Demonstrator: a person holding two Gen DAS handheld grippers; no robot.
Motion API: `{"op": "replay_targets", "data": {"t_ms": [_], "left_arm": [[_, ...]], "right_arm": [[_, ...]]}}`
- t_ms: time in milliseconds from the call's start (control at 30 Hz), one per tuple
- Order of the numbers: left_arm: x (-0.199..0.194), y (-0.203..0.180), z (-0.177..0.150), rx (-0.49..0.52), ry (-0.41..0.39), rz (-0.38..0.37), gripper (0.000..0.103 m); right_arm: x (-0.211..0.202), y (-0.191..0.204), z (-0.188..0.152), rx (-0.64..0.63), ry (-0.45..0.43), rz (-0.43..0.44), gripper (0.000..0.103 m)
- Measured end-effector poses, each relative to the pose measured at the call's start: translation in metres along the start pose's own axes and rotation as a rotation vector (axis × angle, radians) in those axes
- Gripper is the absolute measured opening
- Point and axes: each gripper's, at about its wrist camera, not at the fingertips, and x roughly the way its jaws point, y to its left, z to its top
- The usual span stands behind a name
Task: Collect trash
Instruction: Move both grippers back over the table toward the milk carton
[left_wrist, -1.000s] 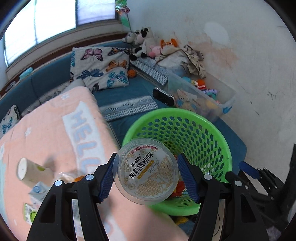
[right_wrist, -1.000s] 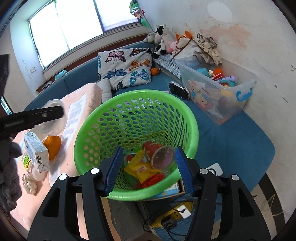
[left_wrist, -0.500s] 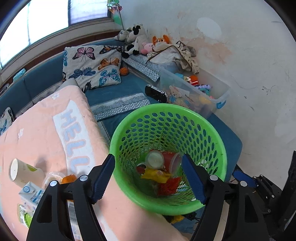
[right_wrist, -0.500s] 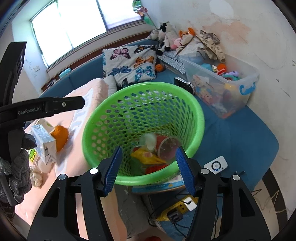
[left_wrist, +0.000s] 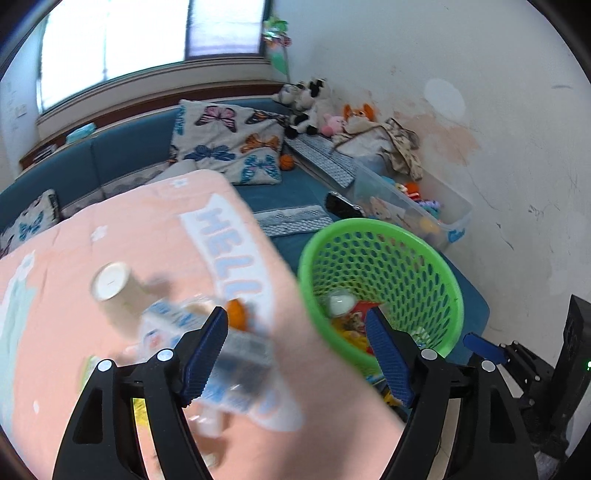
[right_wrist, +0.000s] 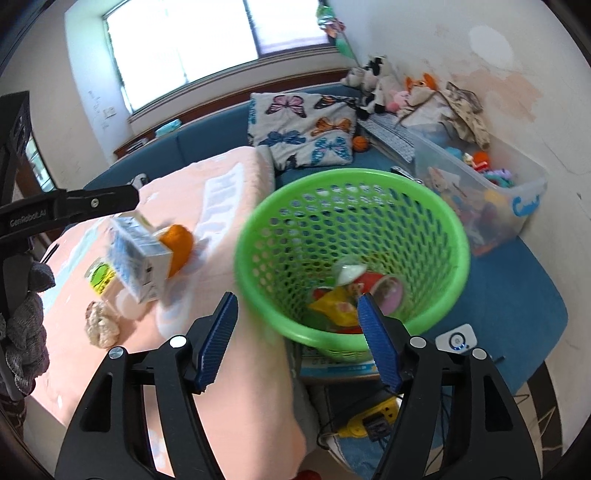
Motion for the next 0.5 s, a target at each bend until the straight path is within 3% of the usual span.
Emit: {"op": "replay_targets", "data": {"t_ms": [500], "left_arm": [[-0.055,0.101,-0.058,-0.153,-0.029,0.124,0.077]], "right_arm": [[0.01,0.074,0.003,-0.152,0.012,0.088,0.07]]}}
